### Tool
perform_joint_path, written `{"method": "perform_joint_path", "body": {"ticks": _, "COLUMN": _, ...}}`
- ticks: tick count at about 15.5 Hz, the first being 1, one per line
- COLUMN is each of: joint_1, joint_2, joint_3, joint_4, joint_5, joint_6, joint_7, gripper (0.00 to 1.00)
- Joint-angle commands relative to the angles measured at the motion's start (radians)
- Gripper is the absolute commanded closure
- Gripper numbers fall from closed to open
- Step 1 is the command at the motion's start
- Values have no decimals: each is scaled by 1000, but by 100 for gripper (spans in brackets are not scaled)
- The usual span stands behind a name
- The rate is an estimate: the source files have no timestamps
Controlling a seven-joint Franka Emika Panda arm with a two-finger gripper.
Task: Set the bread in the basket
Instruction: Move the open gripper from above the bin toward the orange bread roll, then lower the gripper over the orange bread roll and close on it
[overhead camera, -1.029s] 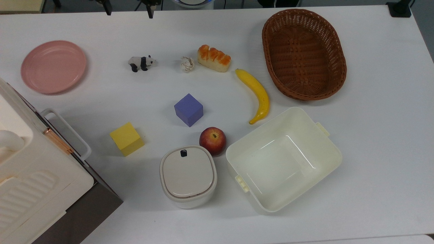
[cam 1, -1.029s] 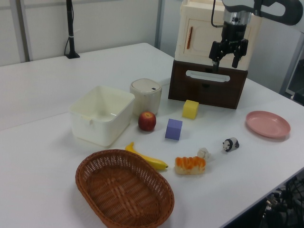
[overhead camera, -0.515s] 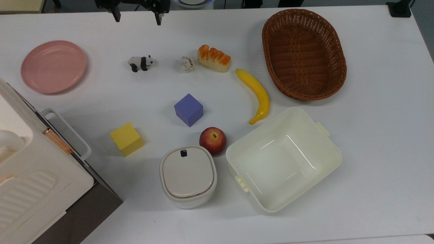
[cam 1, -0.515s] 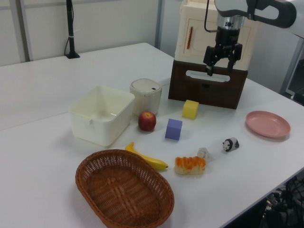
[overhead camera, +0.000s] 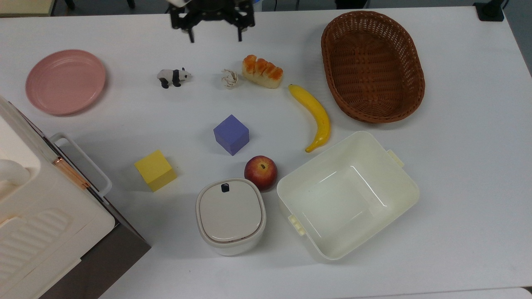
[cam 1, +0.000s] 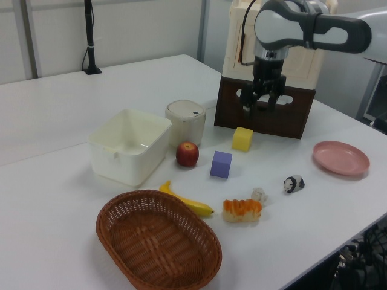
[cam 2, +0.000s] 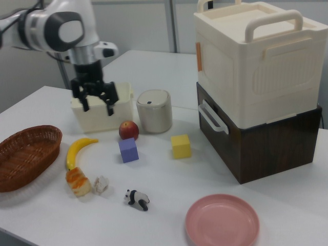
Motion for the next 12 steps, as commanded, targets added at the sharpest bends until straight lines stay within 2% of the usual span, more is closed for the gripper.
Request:
{"method": "perform_joint_path", "body": {"ticks": 1, "joint_1": 64, "joint_2": -153, "joint_3": 15, "joint_4": -186, "joint_5": -13, "joint_6": 22, "joint_7": -75, "gripper": 0}}
{"method": "perform_joint_path", "body": {"ticks": 4, "joint_1": 118, "joint_2": -171, "joint_3": 15, "joint_4": -235, "joint_5": -14, "joint_6": -18, "joint_7": -232, "gripper": 0}}
{"method": "perform_joint_path", "body": {"ticks": 6, "joint_1": 149, "joint_2": -154, "joint_3": 14, "joint_4": -249, "joint_5": -34, "joint_6": -44, "joint_7": -476, "gripper": 0}}
{"method": "perform_joint_path", "body": {"ticks": 9, "joint_1": 152, "joint_2": -121, "joint_3": 15, "joint_4": -263, "joint_5": -63, "joint_6": -48, "joint_7": -700, "gripper": 0}}
{"method": "perform_joint_path", "body": {"ticks": 11, "joint_1": 152, "joint_2": -98, "joint_3": 21, "joint_4": -270, "joint_5": -65, "joint_6": -39, "joint_7": -745, "gripper": 0}}
{"method": "perform_joint_path", "body": {"ticks": 12, "joint_1": 152, "joint_2": -94, "joint_3": 23, "joint_4": -307, "joint_5": -63, "joint_6": 3, "joint_7": -764, "gripper": 0}}
